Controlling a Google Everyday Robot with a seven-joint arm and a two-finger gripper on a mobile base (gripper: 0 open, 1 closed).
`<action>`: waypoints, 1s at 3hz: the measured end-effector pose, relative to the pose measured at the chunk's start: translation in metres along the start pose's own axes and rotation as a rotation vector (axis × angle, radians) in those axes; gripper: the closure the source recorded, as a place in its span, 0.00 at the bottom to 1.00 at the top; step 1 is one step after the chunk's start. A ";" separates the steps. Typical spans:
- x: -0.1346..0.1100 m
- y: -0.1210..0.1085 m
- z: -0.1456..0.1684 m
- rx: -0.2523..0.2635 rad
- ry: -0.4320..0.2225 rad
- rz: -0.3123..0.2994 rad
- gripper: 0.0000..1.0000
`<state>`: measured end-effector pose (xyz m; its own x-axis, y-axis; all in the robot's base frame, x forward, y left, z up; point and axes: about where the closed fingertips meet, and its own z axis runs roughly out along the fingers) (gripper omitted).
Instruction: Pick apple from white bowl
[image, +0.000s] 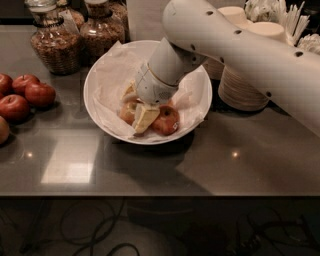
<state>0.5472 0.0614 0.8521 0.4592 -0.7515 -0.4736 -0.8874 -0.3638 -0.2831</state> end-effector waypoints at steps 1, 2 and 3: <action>0.000 0.000 0.000 0.000 0.000 0.000 0.88; 0.000 0.000 0.000 0.000 0.000 0.000 1.00; 0.000 0.000 0.000 0.000 0.000 0.000 1.00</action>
Offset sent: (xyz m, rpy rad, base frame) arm 0.0000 0.0000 0.0000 0.0000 0.0000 0.0000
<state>0.5472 0.0614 0.8520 0.4593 -0.7515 -0.4736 -0.8874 -0.3639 -0.2830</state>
